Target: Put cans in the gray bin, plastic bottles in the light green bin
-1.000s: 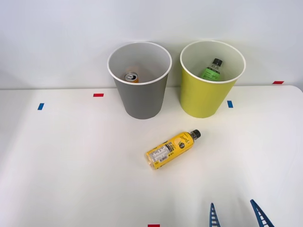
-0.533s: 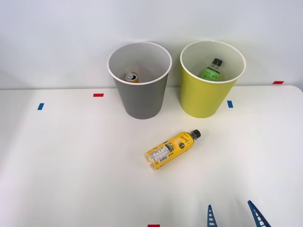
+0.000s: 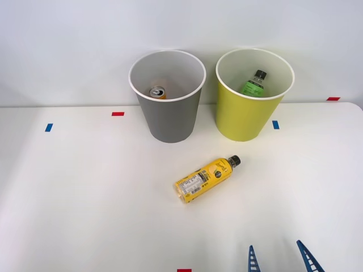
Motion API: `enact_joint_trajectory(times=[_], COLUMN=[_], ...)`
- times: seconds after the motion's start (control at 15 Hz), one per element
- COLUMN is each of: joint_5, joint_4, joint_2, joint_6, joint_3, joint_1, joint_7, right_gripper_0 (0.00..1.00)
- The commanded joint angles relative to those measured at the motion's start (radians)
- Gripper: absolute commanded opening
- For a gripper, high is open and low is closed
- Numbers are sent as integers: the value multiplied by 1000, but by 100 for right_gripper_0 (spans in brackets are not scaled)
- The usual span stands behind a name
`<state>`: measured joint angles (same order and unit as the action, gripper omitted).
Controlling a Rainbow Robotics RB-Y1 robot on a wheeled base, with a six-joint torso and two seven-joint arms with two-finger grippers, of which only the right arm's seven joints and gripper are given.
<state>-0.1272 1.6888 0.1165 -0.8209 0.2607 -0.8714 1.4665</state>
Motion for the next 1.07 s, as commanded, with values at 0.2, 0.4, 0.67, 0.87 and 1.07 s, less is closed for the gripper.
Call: enact_joint_trajectory(times=[0.2,0.4,0.67,0.87,1.07], joint_5=[0,0,0,0,0], joint_4=[0,0,0,0,0], joint_2=[0,0,0,0,0], joint_6=[0,0,0,0,0], joint_3=[0,0,0,0,0], joint_1=[0,0,0,0,0], joint_7=[0,0,0,0,0], right_gripper_0=[100,100,100,100,100])
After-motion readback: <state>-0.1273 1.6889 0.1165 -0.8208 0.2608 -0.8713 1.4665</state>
